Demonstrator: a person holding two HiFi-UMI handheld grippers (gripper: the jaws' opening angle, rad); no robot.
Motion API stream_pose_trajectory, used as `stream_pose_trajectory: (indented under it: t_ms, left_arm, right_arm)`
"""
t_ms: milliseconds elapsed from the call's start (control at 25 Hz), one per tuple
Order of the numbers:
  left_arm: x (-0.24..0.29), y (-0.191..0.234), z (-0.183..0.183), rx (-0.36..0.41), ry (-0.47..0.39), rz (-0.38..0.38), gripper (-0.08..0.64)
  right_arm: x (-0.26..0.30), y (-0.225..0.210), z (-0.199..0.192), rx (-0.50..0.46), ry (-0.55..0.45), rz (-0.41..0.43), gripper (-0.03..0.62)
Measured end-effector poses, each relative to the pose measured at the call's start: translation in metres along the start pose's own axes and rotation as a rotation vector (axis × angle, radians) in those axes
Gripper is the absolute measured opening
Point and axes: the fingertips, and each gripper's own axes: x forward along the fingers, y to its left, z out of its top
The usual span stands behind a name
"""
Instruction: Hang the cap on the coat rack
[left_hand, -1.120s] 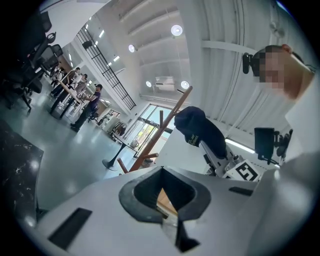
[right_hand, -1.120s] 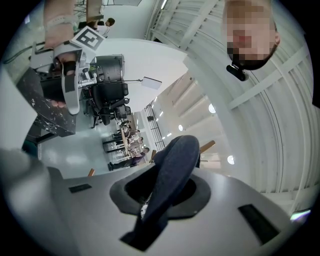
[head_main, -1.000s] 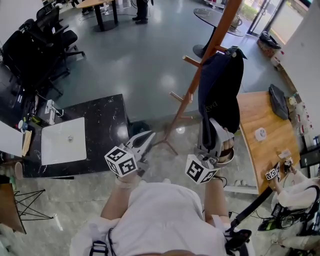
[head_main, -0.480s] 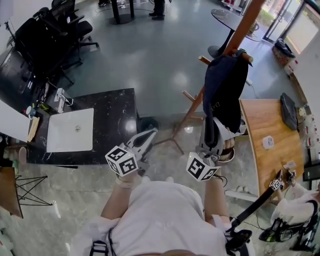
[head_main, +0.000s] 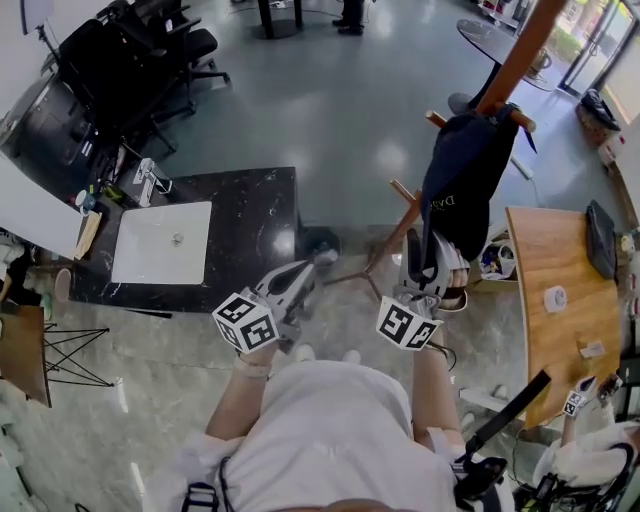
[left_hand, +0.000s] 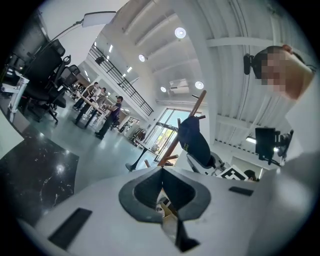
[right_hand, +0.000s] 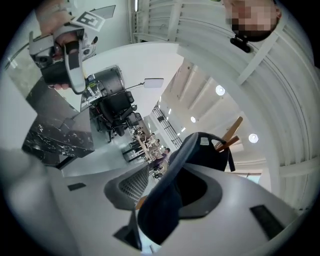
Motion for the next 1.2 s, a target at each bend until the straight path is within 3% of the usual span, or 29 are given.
stream_pose_trajectory:
  t_ms: [360, 640, 920, 1200]
  left_arm:
    - [-0.021, 0.010, -0.001, 0.007, -0.003, 0.080, 0.008]
    - [-0.034, 0.014, -0.002, 0.004, -0.013, 0.126, 0.008]
    - [-0.047, 0.019, -0.005, 0.005, -0.012, 0.165, 0.008]
    - [-0.050, 0.022, -0.008, 0.003, -0.005, 0.179, 0.008]
  right_arm:
    - [0.014, 0.026, -0.003, 0.070, -0.010, 0.020, 0.287]
    - [0.016, 0.035, 0.002, 0.091, -0.024, 0.010, 0.334]
    - [0.018, 0.045, -0.001, 0.202, -0.032, 0.017, 0.380]
    - [0.017, 0.049, -0.006, 0.261, -0.037, 0.003, 0.385]
